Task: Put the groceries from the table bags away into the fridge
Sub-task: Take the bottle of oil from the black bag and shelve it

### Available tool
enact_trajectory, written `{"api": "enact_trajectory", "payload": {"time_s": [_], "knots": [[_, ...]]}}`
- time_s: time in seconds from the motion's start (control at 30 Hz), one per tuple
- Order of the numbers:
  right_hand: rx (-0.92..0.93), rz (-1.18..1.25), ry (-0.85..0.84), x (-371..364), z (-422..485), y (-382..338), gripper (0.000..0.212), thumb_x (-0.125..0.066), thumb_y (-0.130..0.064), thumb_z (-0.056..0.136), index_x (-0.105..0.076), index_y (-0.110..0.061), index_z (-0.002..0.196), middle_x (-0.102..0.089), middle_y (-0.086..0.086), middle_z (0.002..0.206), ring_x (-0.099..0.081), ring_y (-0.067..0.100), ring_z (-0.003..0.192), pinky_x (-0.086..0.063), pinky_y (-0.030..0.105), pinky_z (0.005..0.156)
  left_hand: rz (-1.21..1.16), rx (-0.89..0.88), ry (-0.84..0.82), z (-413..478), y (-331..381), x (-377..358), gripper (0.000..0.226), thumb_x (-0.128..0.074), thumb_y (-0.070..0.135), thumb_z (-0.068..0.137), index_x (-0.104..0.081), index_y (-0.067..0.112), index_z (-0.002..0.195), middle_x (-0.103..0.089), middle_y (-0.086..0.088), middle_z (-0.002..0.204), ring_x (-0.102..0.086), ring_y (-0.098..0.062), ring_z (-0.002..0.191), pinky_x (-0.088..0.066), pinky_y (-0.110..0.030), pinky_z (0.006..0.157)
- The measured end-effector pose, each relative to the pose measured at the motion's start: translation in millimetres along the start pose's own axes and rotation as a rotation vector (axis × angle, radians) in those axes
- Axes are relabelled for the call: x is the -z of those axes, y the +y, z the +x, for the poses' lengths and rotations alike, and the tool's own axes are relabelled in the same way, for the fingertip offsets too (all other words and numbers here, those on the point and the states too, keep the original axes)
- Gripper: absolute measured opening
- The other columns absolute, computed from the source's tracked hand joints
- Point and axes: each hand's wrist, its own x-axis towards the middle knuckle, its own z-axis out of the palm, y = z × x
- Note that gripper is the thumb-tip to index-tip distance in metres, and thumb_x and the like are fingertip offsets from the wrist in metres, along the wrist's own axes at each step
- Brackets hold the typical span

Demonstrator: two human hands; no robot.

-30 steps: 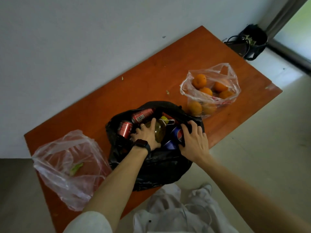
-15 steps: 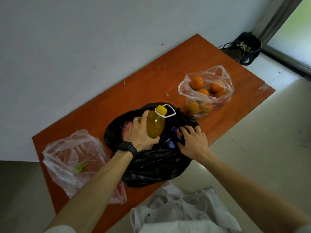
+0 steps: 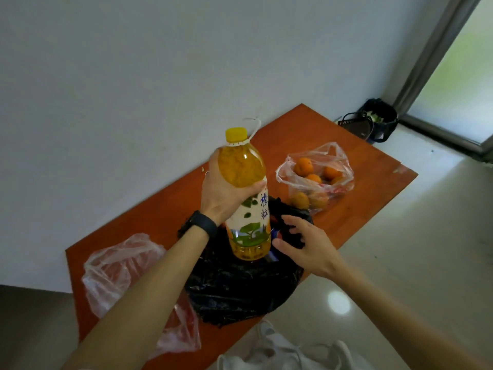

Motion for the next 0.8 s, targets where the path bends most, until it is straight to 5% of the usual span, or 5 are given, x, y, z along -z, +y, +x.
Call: {"api": "enact_trajectory", "payload": {"time_s": [0.13,0.27,0.43,0.6,0.8], "knots": [[0.081,0.271,0.07,28,5,-26,0.115,-0.076,-0.078,0.064,-0.016,-0.041,0.155,-0.037,-0.015,0.155,-0.039,0.008,0.14,-0.043,0.043,0.111,-0.114,-0.022,0.031,13,51,-6,0.104,-0.094,0.043,0.058,-0.036,0.024,0.142,-0.054,0.017,0.119,-0.058,-0.001,0.105,-0.052,-0.031,0.093],[0.162,0.44,0.198,76,-6,-43,0.132,-0.092,-0.06,0.057,-0.006,-0.042,0.155,-0.046,-0.016,0.145,-0.052,0.008,0.131,-0.049,0.042,0.105,-0.295,-0.06,0.018,13,115,-25,0.085,-0.093,0.049,0.056,-0.047,0.029,0.126,-0.064,0.007,0.119,-0.067,-0.011,0.104,-0.058,-0.042,0.089],[0.222,0.488,0.452,148,-48,-35,0.116,-0.097,-0.033,0.059,-0.025,-0.032,0.15,-0.058,-0.014,0.127,-0.064,0.008,0.114,-0.059,0.031,0.087,-0.372,-0.194,-0.122,-1,209,-73,0.094,-0.093,0.039,0.06,-0.04,0.025,0.136,-0.059,0.005,0.124,-0.064,-0.014,0.107,-0.058,-0.033,0.084],[0.177,0.49,0.679,223,-108,3,0.11,-0.096,-0.038,0.055,-0.032,-0.031,0.144,-0.058,-0.017,0.122,-0.063,0.0,0.109,-0.058,0.021,0.08,-0.65,-0.131,-0.395,-40,260,-156,0.116,-0.093,0.052,0.049,-0.026,0.039,0.143,-0.06,-0.009,0.131,-0.067,-0.03,0.111,-0.056,-0.054,0.09],[0.039,0.334,0.888,293,-199,70,0.108,-0.095,-0.04,0.059,-0.031,-0.03,0.147,-0.057,-0.014,0.12,-0.062,0.002,0.107,-0.057,0.017,0.08,-0.71,-0.201,-0.6,-107,327,-287,0.101,-0.088,0.037,0.061,-0.029,0.03,0.143,-0.062,-0.009,0.125,-0.071,-0.023,0.101,-0.061,-0.047,0.082]]}}
